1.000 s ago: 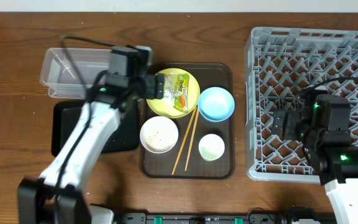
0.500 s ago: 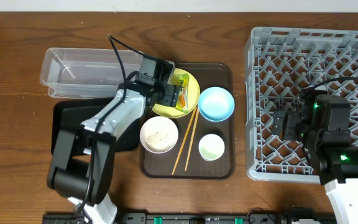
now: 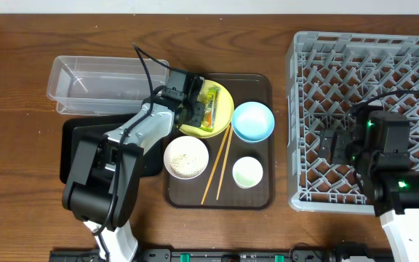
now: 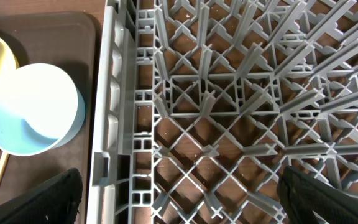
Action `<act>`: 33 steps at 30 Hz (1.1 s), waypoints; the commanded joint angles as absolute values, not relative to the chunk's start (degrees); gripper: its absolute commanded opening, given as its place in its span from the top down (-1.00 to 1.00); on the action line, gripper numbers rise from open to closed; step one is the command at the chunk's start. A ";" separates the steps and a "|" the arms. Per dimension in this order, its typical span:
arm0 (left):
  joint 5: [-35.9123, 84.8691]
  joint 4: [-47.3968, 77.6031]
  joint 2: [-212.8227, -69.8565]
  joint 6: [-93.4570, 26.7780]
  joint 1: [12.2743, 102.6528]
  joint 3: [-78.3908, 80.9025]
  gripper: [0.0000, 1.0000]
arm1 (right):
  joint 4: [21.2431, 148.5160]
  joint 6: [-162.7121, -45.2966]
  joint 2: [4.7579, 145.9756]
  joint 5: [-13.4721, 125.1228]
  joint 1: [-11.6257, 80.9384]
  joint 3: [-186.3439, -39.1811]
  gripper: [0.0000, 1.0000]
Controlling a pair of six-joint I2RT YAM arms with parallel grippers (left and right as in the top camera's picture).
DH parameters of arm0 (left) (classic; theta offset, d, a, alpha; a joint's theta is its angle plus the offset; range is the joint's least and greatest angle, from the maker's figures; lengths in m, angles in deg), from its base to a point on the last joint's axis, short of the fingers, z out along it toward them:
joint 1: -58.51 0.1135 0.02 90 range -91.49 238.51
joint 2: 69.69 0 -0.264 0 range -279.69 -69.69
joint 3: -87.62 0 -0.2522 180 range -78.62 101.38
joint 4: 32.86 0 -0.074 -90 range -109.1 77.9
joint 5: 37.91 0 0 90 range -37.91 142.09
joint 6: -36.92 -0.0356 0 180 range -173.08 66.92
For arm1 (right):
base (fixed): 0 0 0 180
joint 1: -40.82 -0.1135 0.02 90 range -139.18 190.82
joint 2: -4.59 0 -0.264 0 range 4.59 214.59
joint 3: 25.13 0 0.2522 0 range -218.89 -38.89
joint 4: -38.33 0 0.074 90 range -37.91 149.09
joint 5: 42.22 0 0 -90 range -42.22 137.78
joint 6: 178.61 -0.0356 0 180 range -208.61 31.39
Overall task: Sort waste into correct bins and load items into the dishwasher rack
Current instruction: 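Reach the left gripper to the foil on the yellow plate and grasp, then carry the foil with the left gripper into the clear bin and release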
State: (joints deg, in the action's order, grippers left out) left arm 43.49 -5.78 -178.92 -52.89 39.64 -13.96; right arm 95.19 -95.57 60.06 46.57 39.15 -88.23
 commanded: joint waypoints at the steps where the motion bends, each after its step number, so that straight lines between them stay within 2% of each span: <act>1: 44.02 -4.62 -177.41 -53.24 39.79 -13.02 0.88 | 95.40 -95.83 59.99 46.79 39.26 -89.36 -0.98; 12: 44.67 2.11 -163.29 -52.85 40.19 -13.02 0.88 | 95.38 -95.83 59.99 46.77 39.26 -89.36 -0.99; 18: 54.03 2.74 -157.63 -52.85 42.81 -13.02 0.88 | 95.38 -95.83 59.99 46.79 39.26 -89.34 -0.98; 22: 56.11 2.72 -157.59 -52.85 46.28 -13.04 0.83 | 95.38 -95.83 59.99 46.77 39.26 -89.36 -0.99; 26: 56.06 2.68 -158.49 -52.87 49.76 -13.13 0.66 | 95.38 -95.83 59.99 46.77 39.26 -89.36 -0.98; 28: 56.00 2.61 -158.84 -52.85 51.00 -13.13 0.15 | 95.38 -95.83 59.99 46.77 39.26 -89.36 -0.98; 29: 56.00 2.50 -158.86 -52.85 51.42 -13.13 0.00 | 95.38 -95.83 59.99 46.77 39.26 -89.36 -0.98; 33: 52.61 2.26 -157.98 -52.87 51.14 -13.13 -0.28 | 95.40 -95.83 59.99 46.77 39.26 -89.34 -0.99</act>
State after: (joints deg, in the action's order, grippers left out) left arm 54.82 2.39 -158.42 -52.91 51.49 -13.96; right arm 95.19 -95.57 60.06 46.57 39.15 -88.23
